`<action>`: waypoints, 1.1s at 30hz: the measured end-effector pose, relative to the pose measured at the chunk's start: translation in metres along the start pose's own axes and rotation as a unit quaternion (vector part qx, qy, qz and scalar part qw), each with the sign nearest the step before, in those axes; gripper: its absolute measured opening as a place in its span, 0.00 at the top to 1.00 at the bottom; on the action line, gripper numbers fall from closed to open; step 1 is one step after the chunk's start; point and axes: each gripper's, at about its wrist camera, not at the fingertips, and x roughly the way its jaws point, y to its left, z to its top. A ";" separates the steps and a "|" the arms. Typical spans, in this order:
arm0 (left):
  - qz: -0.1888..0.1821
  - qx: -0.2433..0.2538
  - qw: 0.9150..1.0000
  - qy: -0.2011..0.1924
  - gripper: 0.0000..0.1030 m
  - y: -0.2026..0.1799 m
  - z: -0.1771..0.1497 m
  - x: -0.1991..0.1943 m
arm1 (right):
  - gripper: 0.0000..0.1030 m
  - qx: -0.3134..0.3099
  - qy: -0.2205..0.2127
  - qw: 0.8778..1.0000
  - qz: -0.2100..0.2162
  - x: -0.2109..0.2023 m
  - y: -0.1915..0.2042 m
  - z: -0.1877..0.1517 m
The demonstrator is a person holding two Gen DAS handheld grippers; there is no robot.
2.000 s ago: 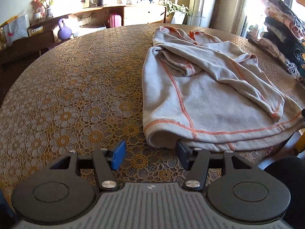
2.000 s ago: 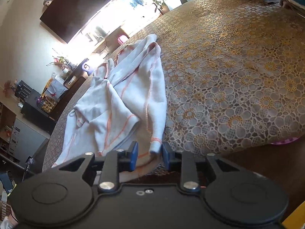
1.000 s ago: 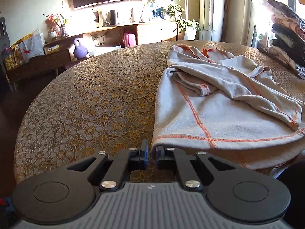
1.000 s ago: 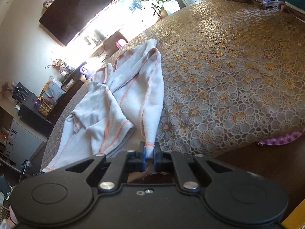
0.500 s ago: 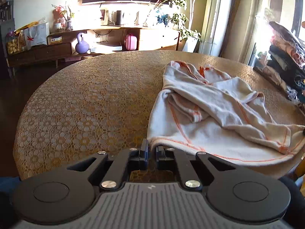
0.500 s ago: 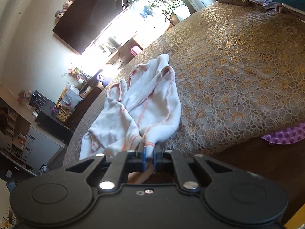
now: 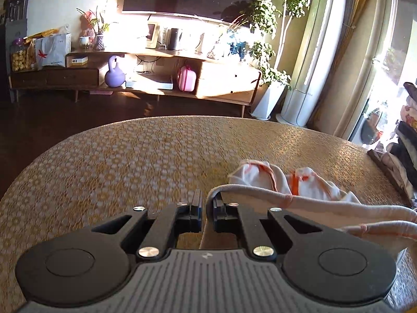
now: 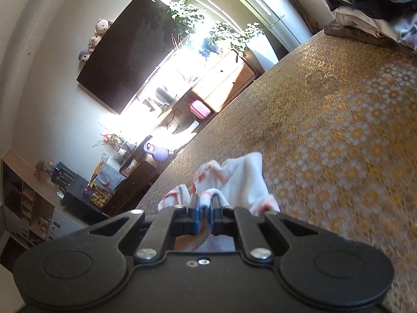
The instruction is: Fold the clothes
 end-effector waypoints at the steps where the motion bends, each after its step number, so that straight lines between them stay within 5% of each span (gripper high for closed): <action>1: 0.006 0.005 1.000 -0.002 0.93 -0.002 0.010 0.016 | 0.00 -0.001 -0.002 1.000 -0.004 0.013 -0.001 0.009; 7: 0.029 0.016 0.999 0.031 0.93 -0.007 0.049 0.107 | 0.00 -0.006 -0.002 0.999 -0.033 0.095 -0.016 0.060; 12: 0.050 0.024 0.996 0.063 0.93 -0.007 0.055 0.168 | 0.00 0.002 0.022 0.998 -0.061 0.148 -0.036 0.068; 18: 0.052 0.047 0.992 0.104 0.93 -0.007 0.048 0.205 | 0.00 0.012 0.048 0.995 -0.089 0.196 -0.060 0.063; 23: 0.038 0.040 0.992 0.115 0.91 -0.002 0.051 0.207 | 0.00 0.012 0.049 0.996 -0.079 0.191 -0.062 0.057; 25: 0.026 0.018 0.995 0.095 0.85 0.006 0.062 0.192 | 0.00 -0.011 0.028 0.997 -0.075 0.174 -0.051 0.060; 29: 0.009 0.014 0.998 0.055 0.30 0.013 0.072 0.153 | 0.00 -0.138 0.014 0.988 -0.065 0.143 -0.009 0.057; 33: -0.007 0.045 0.997 0.056 0.27 0.011 0.057 0.123 | 0.00 -0.298 0.083 0.948 -0.068 0.138 0.036 0.028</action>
